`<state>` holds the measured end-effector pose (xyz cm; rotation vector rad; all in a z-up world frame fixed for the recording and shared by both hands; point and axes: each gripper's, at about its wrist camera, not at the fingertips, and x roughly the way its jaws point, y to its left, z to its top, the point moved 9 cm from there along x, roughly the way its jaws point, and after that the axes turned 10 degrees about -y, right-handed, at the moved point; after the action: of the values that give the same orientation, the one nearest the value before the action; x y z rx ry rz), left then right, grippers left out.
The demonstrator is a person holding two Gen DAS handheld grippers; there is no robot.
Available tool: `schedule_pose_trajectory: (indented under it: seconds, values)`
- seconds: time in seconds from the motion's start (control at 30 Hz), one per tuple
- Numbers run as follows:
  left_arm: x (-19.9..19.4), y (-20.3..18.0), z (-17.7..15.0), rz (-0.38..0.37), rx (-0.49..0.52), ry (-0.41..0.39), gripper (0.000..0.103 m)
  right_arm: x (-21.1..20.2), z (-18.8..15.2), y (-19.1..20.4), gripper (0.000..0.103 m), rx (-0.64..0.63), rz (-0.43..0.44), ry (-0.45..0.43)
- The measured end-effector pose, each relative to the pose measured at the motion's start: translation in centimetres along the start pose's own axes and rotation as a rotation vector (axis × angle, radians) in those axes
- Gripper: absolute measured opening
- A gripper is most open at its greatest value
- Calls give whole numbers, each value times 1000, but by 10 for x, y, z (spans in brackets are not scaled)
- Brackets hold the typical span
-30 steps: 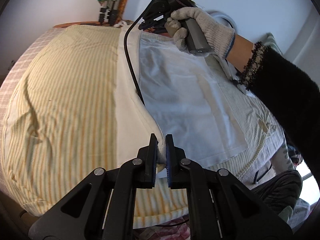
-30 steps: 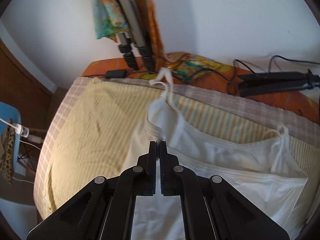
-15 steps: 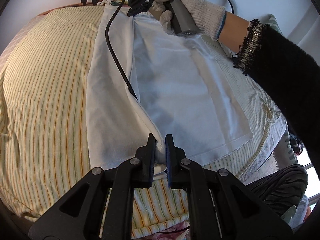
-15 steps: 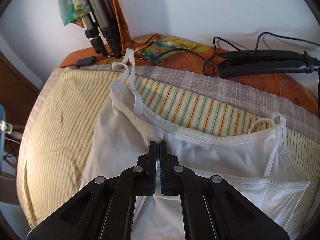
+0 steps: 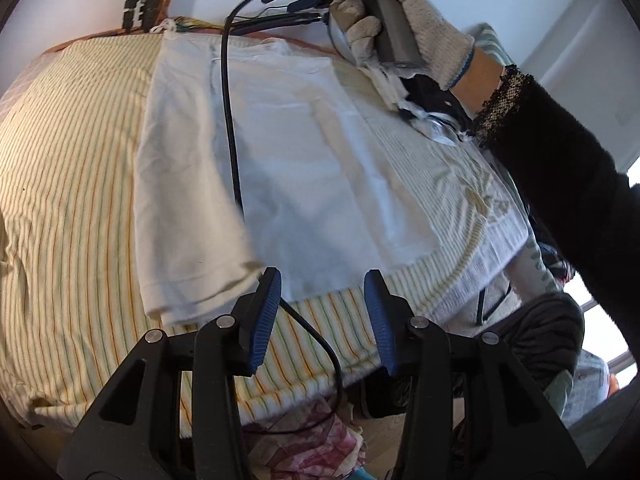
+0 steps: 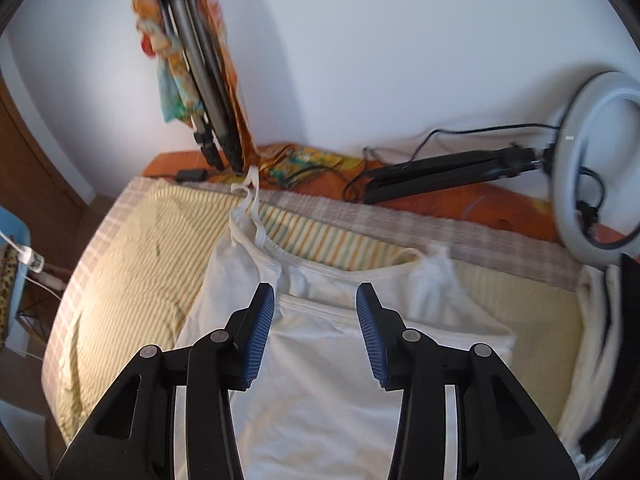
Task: Fold small clothes
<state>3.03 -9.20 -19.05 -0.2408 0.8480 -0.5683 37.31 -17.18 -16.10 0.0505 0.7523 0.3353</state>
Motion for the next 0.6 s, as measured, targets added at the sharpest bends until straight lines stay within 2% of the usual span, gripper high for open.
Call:
schedule_pose_trajectory:
  seconds: [0.17, 0.3, 0.43, 0.6]
  values:
    - [-8, -14, -6, -9, 51, -14, 44, -72, -2, -29, 41, 67, 24, -72]
    - [-11, -19, -5, 5, 65, -48, 44, -122, -10, -45, 42, 60, 15, -129]
    - [-8, -18, -6, 37, 47, -83, 44, -155, -25, -62, 42, 79, 19, -168]
    - [4, -30, -1, 97, 83, -127, 44, -177, -50, -87, 42, 65, 16, -186]
